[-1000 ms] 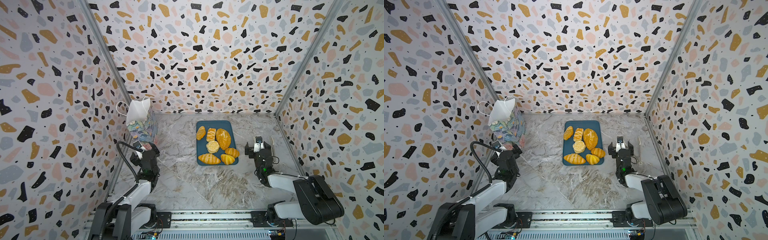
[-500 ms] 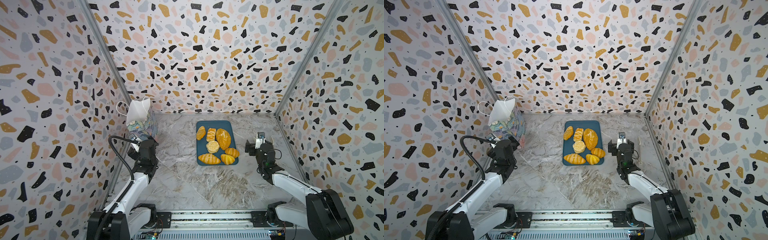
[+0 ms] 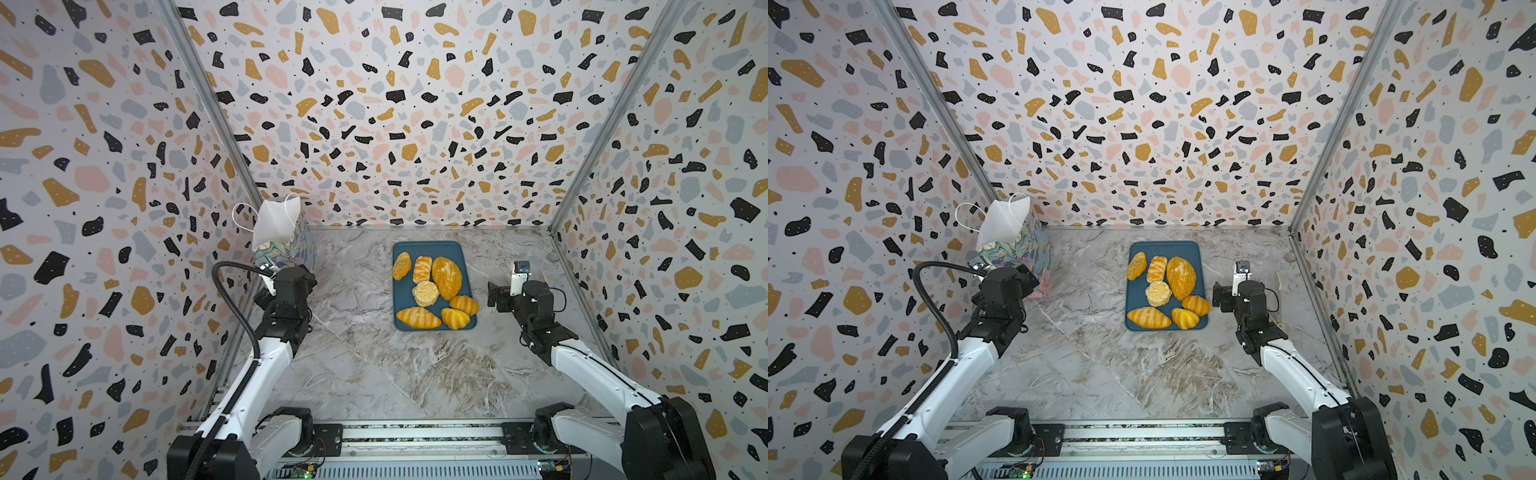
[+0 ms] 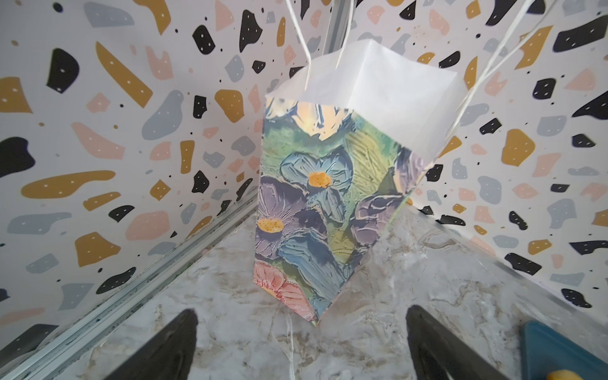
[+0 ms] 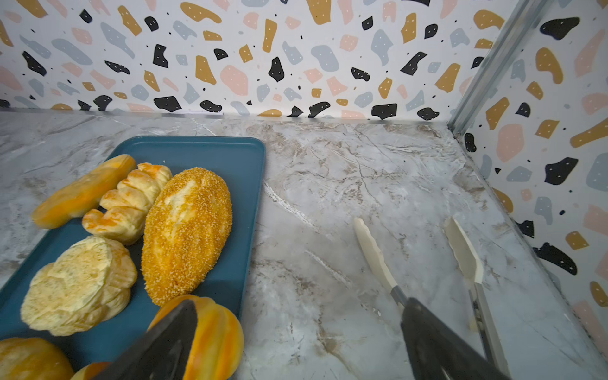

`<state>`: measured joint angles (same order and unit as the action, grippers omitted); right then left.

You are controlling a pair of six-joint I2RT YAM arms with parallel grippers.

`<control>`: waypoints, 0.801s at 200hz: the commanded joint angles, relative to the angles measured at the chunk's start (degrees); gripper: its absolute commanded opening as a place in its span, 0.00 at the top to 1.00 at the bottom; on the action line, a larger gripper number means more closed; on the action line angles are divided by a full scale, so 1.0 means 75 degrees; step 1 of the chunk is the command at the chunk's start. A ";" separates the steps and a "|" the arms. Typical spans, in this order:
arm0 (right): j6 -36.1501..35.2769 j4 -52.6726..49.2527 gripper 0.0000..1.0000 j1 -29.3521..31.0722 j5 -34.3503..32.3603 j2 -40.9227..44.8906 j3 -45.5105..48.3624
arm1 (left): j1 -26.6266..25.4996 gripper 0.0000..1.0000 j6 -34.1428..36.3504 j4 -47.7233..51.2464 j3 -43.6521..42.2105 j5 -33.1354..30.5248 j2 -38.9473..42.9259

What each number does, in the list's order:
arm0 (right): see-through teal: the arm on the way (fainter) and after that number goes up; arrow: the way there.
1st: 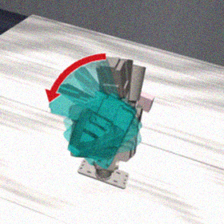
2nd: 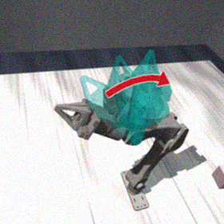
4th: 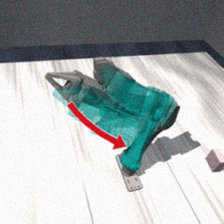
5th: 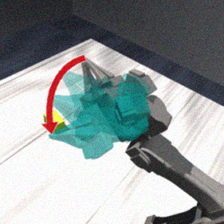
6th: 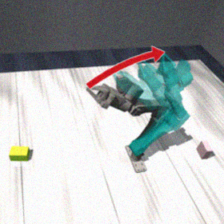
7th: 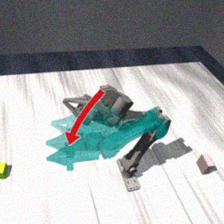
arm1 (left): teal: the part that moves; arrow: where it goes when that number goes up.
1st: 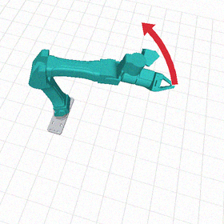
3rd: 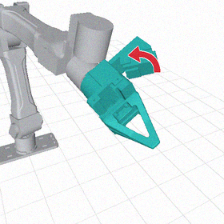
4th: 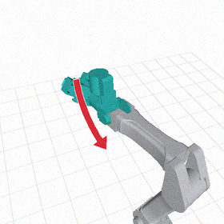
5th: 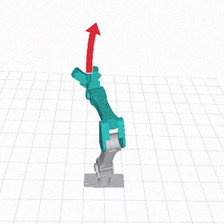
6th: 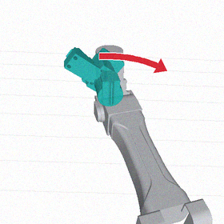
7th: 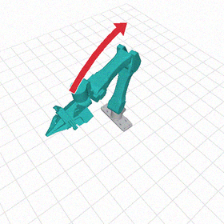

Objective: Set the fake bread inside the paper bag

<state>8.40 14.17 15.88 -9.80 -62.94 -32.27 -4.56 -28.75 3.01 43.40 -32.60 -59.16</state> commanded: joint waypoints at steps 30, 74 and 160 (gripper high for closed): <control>0.0418 -0.0705 0.01 0.0027 0.0467 0.0249 -0.0420 | 0.0066 0.01 -0.0040 0.0919 0.1051 0.0518 0.0069; 0.0658 -0.1122 0.01 0.0033 0.0975 0.0035 -0.0763 | 0.0177 0.00 0.0048 0.1639 0.1925 0.0739 -0.0035; 0.0484 -0.2271 0.01 0.0076 0.1301 -0.0175 -0.1568 | 0.1001 0.01 0.0704 0.3130 0.4268 0.1414 -0.0641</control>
<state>12.51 0.80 16.16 -0.58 -64.51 -41.67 0.69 -27.11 22.92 70.94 -24.53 -63.40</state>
